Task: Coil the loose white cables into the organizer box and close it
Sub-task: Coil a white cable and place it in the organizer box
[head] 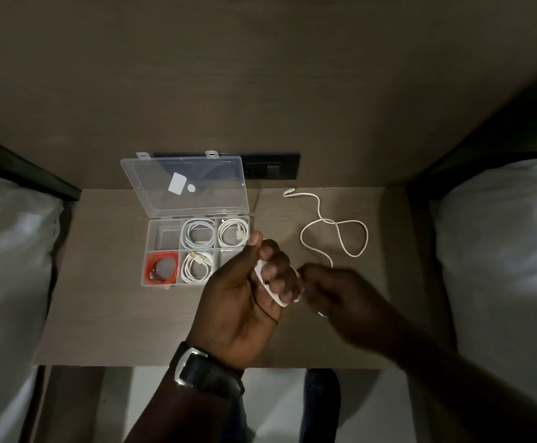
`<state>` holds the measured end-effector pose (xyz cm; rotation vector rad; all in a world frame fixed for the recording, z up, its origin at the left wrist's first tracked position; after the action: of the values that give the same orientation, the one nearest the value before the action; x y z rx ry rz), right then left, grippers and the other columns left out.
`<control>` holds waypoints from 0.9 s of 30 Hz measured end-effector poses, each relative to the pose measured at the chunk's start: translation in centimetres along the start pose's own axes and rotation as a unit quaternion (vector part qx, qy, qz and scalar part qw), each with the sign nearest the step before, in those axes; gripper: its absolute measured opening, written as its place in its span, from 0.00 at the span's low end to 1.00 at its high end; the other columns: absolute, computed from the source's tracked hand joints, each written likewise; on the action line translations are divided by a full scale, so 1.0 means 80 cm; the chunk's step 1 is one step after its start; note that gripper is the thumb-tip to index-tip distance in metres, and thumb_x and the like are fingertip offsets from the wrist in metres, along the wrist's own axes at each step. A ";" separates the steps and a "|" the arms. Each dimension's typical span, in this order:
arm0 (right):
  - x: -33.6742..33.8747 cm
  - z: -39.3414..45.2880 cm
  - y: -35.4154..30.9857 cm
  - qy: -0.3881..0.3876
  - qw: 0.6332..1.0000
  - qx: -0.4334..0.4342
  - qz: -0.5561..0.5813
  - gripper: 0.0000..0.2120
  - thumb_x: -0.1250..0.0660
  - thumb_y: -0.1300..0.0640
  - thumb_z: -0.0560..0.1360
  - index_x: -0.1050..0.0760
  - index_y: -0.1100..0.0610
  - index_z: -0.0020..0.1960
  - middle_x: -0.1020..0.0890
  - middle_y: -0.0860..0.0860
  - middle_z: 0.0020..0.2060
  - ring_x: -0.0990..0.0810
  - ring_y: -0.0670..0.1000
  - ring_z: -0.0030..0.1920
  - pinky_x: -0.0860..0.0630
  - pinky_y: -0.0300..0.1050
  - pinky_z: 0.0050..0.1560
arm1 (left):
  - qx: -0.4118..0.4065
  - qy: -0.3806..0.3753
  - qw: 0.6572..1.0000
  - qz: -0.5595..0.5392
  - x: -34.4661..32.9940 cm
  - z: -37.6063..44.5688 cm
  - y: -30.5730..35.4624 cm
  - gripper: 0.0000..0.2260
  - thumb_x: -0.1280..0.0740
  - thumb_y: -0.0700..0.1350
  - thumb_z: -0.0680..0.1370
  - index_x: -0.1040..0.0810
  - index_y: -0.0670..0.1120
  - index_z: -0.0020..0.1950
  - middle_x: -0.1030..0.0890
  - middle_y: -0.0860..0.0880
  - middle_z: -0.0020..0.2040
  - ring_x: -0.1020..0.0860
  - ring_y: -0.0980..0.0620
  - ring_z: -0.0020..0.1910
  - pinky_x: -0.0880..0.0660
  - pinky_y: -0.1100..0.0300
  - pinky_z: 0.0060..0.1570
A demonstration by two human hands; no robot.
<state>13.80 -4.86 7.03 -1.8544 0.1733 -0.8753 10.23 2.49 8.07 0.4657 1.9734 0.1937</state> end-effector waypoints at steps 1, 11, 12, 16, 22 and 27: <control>-0.020 -0.011 -0.002 -0.015 1.000 -0.006 0.010 0.11 0.42 0.52 0.81 0.24 0.57 0.49 0.26 0.45 0.34 0.29 0.42 0.34 0.29 0.46 0.39 | -0.016 0.019 1.000 -0.013 0.006 0.001 0.003 0.12 0.43 0.49 0.80 0.28 0.46 0.40 0.28 0.51 0.31 0.28 0.54 0.30 0.27 0.62 0.33; -0.024 -0.049 -0.070 0.032 0.978 0.010 -0.206 0.12 0.36 0.57 0.79 0.22 0.53 0.61 0.16 0.49 0.46 0.17 0.50 0.39 0.22 0.42 0.39 | -0.166 0.211 0.961 0.073 0.068 -0.023 0.025 0.09 0.39 0.42 0.78 0.21 0.41 0.45 0.16 0.44 0.40 0.16 0.47 0.42 0.18 0.57 0.45; -0.016 -0.048 -0.082 0.051 0.974 0.028 -0.217 0.07 0.36 0.55 0.78 0.21 0.53 0.53 0.17 0.48 0.40 0.19 0.50 0.35 0.23 0.43 0.34 | -0.177 0.231 0.948 0.126 0.069 -0.025 0.024 0.10 0.40 0.42 0.80 0.20 0.40 0.47 0.15 0.43 0.41 0.16 0.46 0.44 0.19 0.57 0.45; -0.027 -0.040 -0.101 0.000 0.971 0.085 -0.222 0.05 0.28 0.57 0.73 0.20 0.54 0.48 0.17 0.49 0.42 0.19 0.51 0.40 0.21 0.44 0.38 | -0.166 0.260 0.930 0.200 0.070 -0.031 0.021 0.12 0.41 0.39 0.81 0.19 0.39 0.52 0.14 0.41 0.47 0.15 0.44 0.49 0.18 0.58 0.49; -0.035 -0.033 -0.096 -0.046 0.990 0.103 -0.084 0.05 0.32 0.60 0.77 0.19 0.55 0.52 0.20 0.47 0.46 0.22 0.45 0.45 0.27 0.35 0.44 | -0.067 0.238 0.938 0.241 0.069 -0.040 0.010 0.12 0.41 0.41 0.80 0.18 0.39 0.53 0.13 0.40 0.46 0.15 0.43 0.46 0.19 0.57 0.38; -0.044 -0.028 -0.096 0.008 0.986 0.129 -0.109 0.04 0.33 0.61 0.79 0.21 0.57 0.47 0.22 0.52 0.46 0.23 0.51 0.45 0.26 0.44 0.44 | -0.035 0.147 0.953 0.264 0.051 -0.047 0.007 0.15 0.44 0.44 0.82 0.22 0.40 0.60 0.18 0.52 0.45 0.19 0.61 0.39 0.22 0.69 0.38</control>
<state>7.80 -1.26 12.30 -1.6431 -0.1314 -1.0129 5.51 4.93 6.50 0.9603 2.0802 0.7026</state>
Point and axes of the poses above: each hand's wrist, its own z-axis towards the middle knuckle, its own x-axis out of the back of the hand, y = z × x, the point moved 10 cm from there along z, towards the middle knuckle
